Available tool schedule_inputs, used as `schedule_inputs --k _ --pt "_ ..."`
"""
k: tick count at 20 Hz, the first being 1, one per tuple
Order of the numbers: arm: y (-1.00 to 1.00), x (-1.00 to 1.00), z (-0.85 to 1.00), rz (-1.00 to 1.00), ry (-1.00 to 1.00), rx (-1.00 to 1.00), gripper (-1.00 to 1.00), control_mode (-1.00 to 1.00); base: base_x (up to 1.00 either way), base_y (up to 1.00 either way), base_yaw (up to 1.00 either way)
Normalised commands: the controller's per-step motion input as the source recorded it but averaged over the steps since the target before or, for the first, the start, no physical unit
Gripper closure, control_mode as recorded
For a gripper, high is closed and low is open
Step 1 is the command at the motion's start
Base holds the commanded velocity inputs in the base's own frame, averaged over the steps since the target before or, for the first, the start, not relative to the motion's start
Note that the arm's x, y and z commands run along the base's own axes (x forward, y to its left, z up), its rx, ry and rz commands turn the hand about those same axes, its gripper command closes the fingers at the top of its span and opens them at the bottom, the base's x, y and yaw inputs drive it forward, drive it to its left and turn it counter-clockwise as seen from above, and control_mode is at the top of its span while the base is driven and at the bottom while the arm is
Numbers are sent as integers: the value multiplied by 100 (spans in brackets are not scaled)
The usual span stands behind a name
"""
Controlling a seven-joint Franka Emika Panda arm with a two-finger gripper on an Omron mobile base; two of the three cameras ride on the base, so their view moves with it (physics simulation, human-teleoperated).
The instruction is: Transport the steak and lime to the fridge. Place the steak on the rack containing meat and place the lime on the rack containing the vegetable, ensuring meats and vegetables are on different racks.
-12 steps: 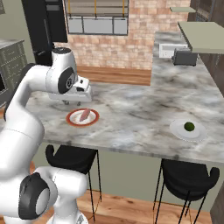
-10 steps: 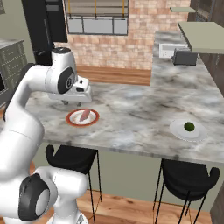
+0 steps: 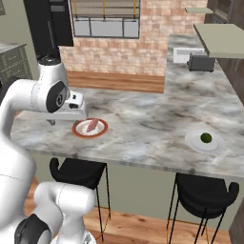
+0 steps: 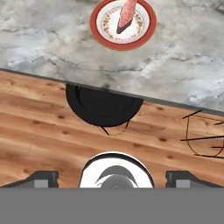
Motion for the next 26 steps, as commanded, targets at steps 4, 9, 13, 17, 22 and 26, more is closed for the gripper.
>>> schedule_inputs --k 4,9,13,17,22,26 --pt "27 18 -44 2 0 0 -100 -100 0 0 0" --pt "4 51 -15 0 4 0 -100 -100 0 0 0" --pt "0 70 -16 0 8 0 -100 -100 0 0 0" --pt "9 65 -22 0 5 0 -100 -100 0 0 0" --pt "12 58 -28 0 3 -2 -100 -100 0 0 0" --pt "8 46 -37 0 1 -4 -100 -100 0 0 0"
